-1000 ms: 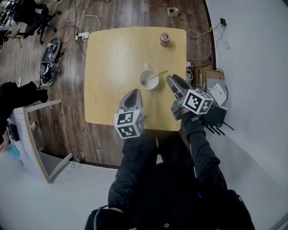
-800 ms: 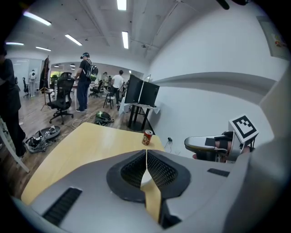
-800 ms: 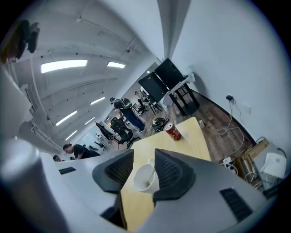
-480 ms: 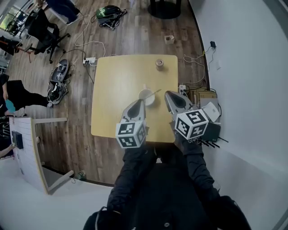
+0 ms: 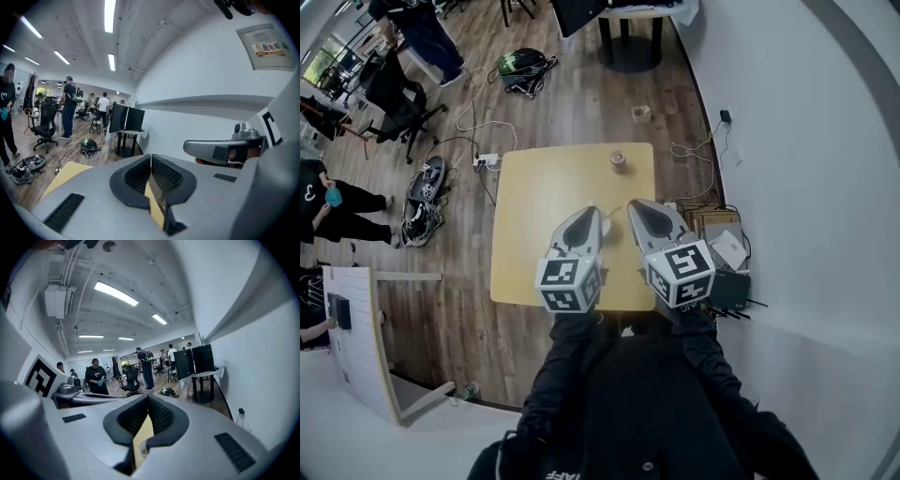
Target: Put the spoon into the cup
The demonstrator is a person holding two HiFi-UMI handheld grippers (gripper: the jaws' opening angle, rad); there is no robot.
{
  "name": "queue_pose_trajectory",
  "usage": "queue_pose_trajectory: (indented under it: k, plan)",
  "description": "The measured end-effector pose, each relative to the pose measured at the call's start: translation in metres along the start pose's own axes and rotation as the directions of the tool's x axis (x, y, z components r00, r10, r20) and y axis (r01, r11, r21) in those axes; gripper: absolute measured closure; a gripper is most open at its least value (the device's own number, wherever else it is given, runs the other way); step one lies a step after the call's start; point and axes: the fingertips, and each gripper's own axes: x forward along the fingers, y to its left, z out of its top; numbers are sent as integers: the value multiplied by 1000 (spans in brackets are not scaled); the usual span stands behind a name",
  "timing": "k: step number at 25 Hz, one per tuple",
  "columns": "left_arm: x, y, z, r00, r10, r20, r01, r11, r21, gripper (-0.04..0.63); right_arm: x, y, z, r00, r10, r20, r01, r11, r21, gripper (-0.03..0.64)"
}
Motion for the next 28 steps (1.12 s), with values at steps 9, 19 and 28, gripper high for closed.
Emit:
queue_pose_trajectory:
  k: [9,19,28]
  plan:
    - [-4,-11,21,999,-5,41,4,999,41,560,-4,2,25,999,10,46,-8,999,-40,594]
    - [-3,1,21,998,26,52,-29,998,48,560,7,8,25,997,49,58,-45,997,-63,594]
    - [2,-8,25,998,11,54,-15,997,71,560,2,1,31,996,47,78,-41,997,-70,594]
